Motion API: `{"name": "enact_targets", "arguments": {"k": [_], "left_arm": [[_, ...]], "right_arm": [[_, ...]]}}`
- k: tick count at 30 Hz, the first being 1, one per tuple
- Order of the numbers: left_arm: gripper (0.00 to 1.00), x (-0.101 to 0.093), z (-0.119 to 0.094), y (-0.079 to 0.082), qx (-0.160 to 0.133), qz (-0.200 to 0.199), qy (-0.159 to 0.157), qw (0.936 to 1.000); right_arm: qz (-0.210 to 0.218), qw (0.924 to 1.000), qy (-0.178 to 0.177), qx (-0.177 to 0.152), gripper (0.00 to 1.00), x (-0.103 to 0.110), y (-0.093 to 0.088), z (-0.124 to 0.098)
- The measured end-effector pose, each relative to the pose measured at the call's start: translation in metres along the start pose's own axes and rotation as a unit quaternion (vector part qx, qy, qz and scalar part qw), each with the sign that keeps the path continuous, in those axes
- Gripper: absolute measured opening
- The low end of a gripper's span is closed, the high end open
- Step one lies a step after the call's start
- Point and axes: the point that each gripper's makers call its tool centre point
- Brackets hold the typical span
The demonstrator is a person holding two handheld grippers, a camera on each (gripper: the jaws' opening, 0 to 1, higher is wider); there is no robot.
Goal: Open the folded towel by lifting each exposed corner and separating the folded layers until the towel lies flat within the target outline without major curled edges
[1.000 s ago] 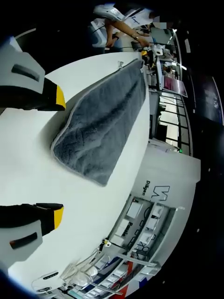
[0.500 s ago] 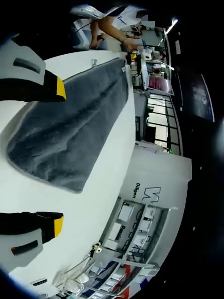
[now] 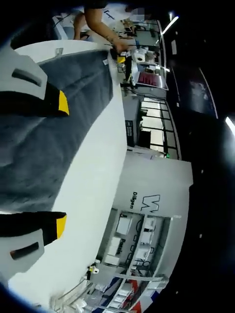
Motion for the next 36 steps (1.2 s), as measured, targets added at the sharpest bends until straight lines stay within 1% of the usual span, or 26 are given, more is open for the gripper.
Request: {"name": "enact_targets", "arguments": {"k": [1,4,5,6,7,9,10,12,13,16,19,20,21,22,24,28,30,31,36], "left_arm": [[0.86,0.001,0.002,0.0,0.002,0.001,0.0,1.0],[0.83,0.007,0.019,-0.003,0.032,0.005,0.003,0.9995],[0.82,0.009,0.024,-0.003,0.035,0.005,0.002,0.9994],[0.79,0.011,0.027,-0.003,0.037,0.003,0.003,0.9993],[0.76,0.013,0.03,-0.003,0.039,0.001,0.006,0.9992],[0.68,0.021,0.041,-0.005,0.042,-0.004,0.016,0.999],[0.63,0.026,0.048,-0.007,0.049,-0.004,0.022,0.9986],[0.54,0.03,0.057,-0.017,0.073,0.0,0.023,0.9971],[0.52,0.031,0.062,-0.02,0.077,0.002,0.022,0.9968],[0.47,0.035,0.073,-0.025,0.083,-0.003,0.027,0.9962],[0.35,0.041,0.084,-0.029,0.082,-0.008,0.036,0.9959],[0.33,0.042,0.088,-0.033,0.084,-0.016,0.04,0.9955],[0.32,0.043,0.092,-0.035,0.088,-0.018,0.042,0.9951],[0.31,0.044,0.093,-0.038,0.093,-0.018,0.044,0.9945],[0.31,0.05,0.096,-0.048,0.123,-0.006,0.053,0.991],[0.3,0.051,0.101,-0.056,0.126,-0.015,0.056,0.9903],[0.28,0.051,0.102,-0.058,0.127,-0.016,0.058,0.9901],[0.26,0.051,0.103,-0.062,0.132,-0.015,0.059,0.9893],[0.21,0.043,0.106,-0.077,0.158,0.001,0.053,0.9861]], "right_arm": [[0.001,1.0,0.0,0.0,0.74,0.0,0.001,0.002],[0.003,1.0,0.001,-0.001,0.7,0.01,0.006,0.026],[0.0,1.0,0.002,-0.002,0.68,0.013,0.007,0.033],[-0.001,1.0,0.005,-0.001,0.62,0.017,0.007,0.039],[0.0,1.0,0.006,0.0,0.59,0.021,0.008,0.044],[0.003,1.0,0.006,0.0,0.55,0.028,0.009,0.055],[0.005,0.9999,0.009,0.001,0.53,0.034,0.009,0.063],[0.007,0.9998,0.019,0.009,0.49,0.045,0.006,0.076],[0.005,0.9996,0.023,0.013,0.47,0.051,0.003,0.082],[0.002,0.9991,0.031,0.028,0.4,0.067,-0.009,0.1],[0.012,0.9981,0.046,0.039,0.36,0.083,-0.019,0.119],[0.015,0.9979,0.047,0.041,0.34,0.087,-0.021,0.126],[0.013,0.9974,0.048,0.052,0.33,0.092,-0.027,0.134],[0.009,0.9972,0.048,0.057,0.33,0.093,-0.029,0.137],[-0.002,0.9965,0.044,0.071,0.3,0.096,-0.036,0.15],[-0.008,0.9954,0.038,0.087,0.28,0.097,-0.044,0.164],[-0.01,0.9951,0.037,0.092,0.26,0.096,-0.046,0.167],[-0.013,0.9945,0.036,0.098,0.26,0.098,-0.05,0.169],[-0.019,0.9935,0.047,0.101,0.19,0.107,-0.055,0.171]]}}
Point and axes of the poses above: the point that each gripper's makers call its tool centre point, and the gripper's own axes: z roughly forward along the fingers, x roughly to its left, y roughly out of its top, and after that the axes turned 7 degrees about -y, right-handed
